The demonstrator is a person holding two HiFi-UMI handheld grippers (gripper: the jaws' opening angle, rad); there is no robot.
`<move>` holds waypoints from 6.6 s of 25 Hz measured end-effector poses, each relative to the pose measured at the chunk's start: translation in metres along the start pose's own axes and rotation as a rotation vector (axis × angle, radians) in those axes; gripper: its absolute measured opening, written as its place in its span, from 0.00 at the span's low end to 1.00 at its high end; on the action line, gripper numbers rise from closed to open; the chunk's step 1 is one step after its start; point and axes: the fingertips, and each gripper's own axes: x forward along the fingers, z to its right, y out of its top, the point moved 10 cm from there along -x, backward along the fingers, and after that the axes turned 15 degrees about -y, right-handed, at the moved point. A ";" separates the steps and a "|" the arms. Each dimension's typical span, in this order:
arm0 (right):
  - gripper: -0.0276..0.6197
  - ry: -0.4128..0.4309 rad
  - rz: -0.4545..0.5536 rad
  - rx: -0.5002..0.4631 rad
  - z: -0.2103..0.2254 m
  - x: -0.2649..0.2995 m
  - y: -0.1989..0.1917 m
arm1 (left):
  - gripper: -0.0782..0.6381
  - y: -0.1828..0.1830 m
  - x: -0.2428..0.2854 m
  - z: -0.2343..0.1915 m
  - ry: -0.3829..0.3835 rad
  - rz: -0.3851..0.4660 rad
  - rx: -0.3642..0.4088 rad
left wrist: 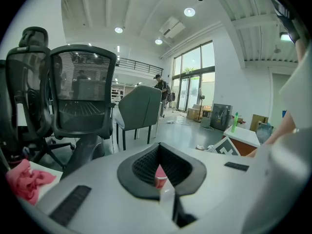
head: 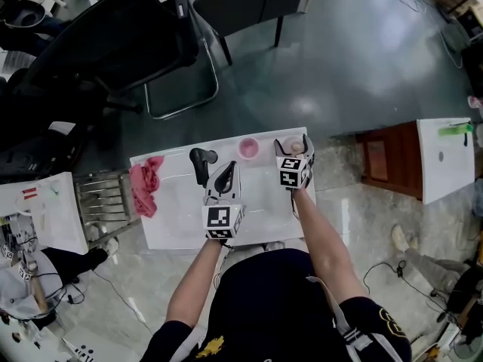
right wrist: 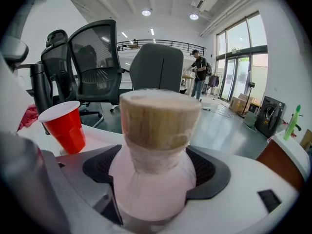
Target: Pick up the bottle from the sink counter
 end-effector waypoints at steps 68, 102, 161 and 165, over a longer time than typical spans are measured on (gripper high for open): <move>0.71 0.067 0.187 0.050 -0.011 -0.244 0.053 | 0.13 0.057 -0.132 0.023 -0.004 0.155 0.115; 0.71 0.156 0.324 0.090 -0.061 -0.353 0.105 | 0.13 0.082 -0.246 -0.002 0.124 0.196 0.161; 0.71 0.316 0.480 0.126 -0.077 -0.457 0.134 | 0.13 0.105 -0.311 0.029 0.114 0.285 0.196; 0.71 0.309 0.489 0.124 -0.075 -0.460 0.138 | 0.13 0.112 -0.308 0.031 0.104 0.297 0.205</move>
